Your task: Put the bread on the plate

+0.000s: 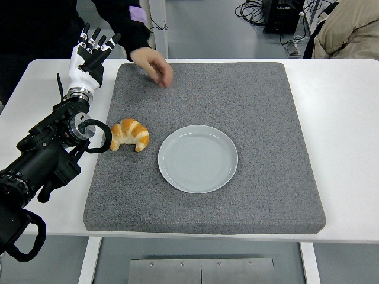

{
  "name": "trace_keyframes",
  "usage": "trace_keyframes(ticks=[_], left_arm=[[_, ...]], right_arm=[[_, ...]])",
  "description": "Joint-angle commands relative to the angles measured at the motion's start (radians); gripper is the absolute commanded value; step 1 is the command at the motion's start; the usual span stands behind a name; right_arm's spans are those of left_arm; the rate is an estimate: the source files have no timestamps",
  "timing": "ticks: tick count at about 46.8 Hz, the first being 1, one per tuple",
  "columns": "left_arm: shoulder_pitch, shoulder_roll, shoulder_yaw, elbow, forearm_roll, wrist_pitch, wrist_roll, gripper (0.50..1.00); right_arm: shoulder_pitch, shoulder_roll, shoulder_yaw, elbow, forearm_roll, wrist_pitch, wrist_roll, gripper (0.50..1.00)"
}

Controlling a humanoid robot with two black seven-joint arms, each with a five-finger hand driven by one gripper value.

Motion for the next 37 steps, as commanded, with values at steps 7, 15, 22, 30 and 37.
trace_keyframes(ticks=[7,15,22,30,37], left_arm=[[-0.001,0.0,-0.005,0.0,-0.02,0.0,0.0,0.971],[-0.003,-0.002,-0.003,0.0,-0.021,-0.003,0.002,0.971],[-0.007,-0.002,0.008,0.0,-0.021,0.002,-0.001,0.971],[-0.001,0.006,0.014,0.0,-0.006,-0.003,-0.003,0.971],[-0.001,-0.006,0.012,0.0,-0.012,-0.003,-0.003,0.972]], right_arm=[[-0.001,0.0,0.0,0.0,0.0,0.0,0.0,1.0],[-0.001,0.0,0.0,-0.001,0.0,0.0,0.0,1.0],[-0.001,0.0,0.0,0.0,0.0,0.0,0.0,1.0],[-0.001,0.0,0.0,0.0,-0.001,0.0,0.0,1.0],[-0.001,0.0,0.002,0.0,0.0,0.0,0.0,1.0]])
